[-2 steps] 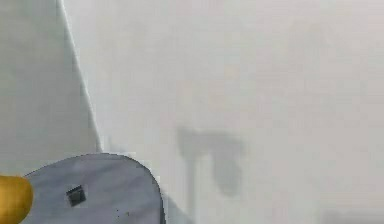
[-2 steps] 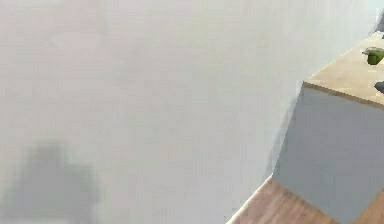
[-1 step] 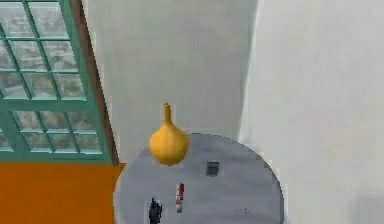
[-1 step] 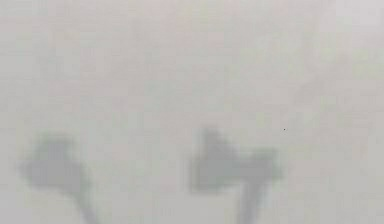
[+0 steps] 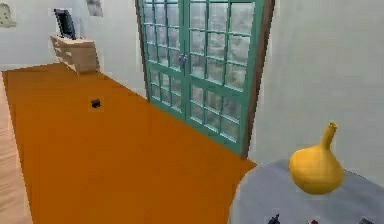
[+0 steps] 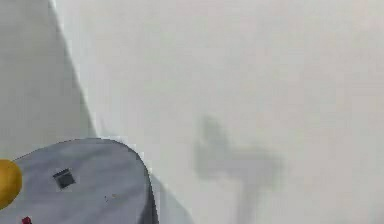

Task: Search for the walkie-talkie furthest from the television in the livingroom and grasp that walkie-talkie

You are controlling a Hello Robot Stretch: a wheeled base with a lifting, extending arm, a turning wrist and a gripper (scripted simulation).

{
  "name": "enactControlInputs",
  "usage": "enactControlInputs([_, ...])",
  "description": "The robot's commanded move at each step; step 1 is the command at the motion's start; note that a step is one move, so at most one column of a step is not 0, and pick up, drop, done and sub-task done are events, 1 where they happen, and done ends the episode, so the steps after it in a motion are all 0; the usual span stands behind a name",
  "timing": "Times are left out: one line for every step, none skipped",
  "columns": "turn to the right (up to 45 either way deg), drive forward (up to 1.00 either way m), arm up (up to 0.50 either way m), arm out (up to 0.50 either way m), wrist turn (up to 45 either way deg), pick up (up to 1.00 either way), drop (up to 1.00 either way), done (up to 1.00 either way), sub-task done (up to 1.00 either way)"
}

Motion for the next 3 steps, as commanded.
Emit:
enactControlInputs([-45.0, 0.00, 0.00, 0.00, 0.0, 0.00, 0.00, 0.00, 0.00])
enactControlInputs([-12.0, 0.00, 0.00, 0.00, 0.0, 0.00, 0.00, 0.00, 0.00])
enactControlInputs([0.0, 0.00, 0.50, 0.00, 0.0, 0.00, 0.00, 0.00, 0.00])
